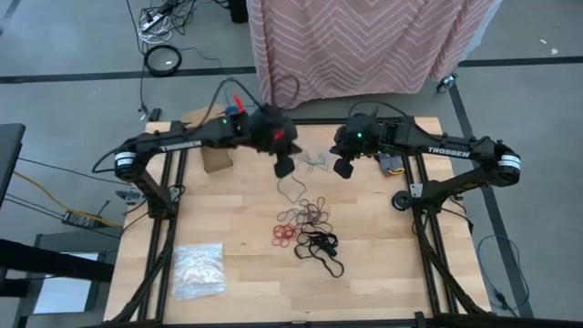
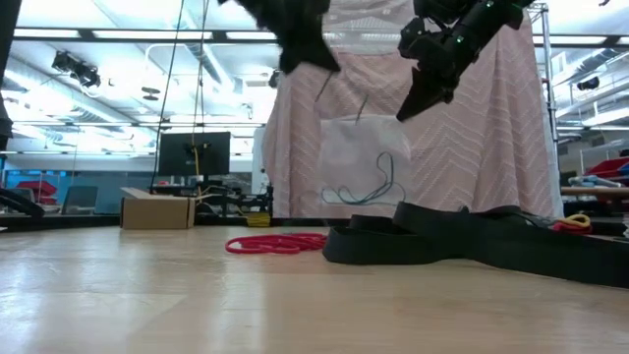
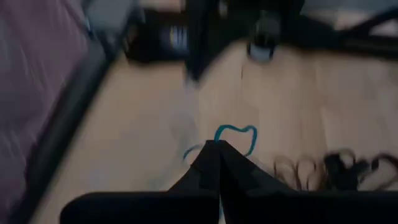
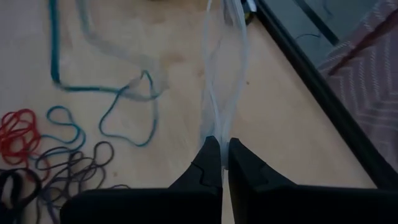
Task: Sort rubber bands
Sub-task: Put the blue rubber band into the transparent zip bag
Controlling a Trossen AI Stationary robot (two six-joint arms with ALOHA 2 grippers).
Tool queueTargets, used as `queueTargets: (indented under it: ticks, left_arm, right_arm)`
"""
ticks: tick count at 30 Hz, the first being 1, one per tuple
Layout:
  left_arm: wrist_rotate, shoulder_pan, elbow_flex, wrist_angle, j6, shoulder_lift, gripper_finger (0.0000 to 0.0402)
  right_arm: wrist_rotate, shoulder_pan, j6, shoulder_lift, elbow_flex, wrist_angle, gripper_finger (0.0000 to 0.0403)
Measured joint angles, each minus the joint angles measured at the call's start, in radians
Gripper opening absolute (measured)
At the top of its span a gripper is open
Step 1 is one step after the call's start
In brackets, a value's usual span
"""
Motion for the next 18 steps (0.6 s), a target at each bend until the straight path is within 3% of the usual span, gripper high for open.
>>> queueTargets:
  ticks: [9,18]
  left_arm:
    - [-0.022,0.014,0.215,0.009,0.099,0.054,0.0]
    - [-0.013,0.032,0.23,-0.012,0.11,0.087,0.0]
  right_arm:
    - [-0.018,0.04,0.02,0.0,0.0,0.007,0.0]
    - [-0.018,0.053,0.027,0.0,0.0,0.008,0.0]
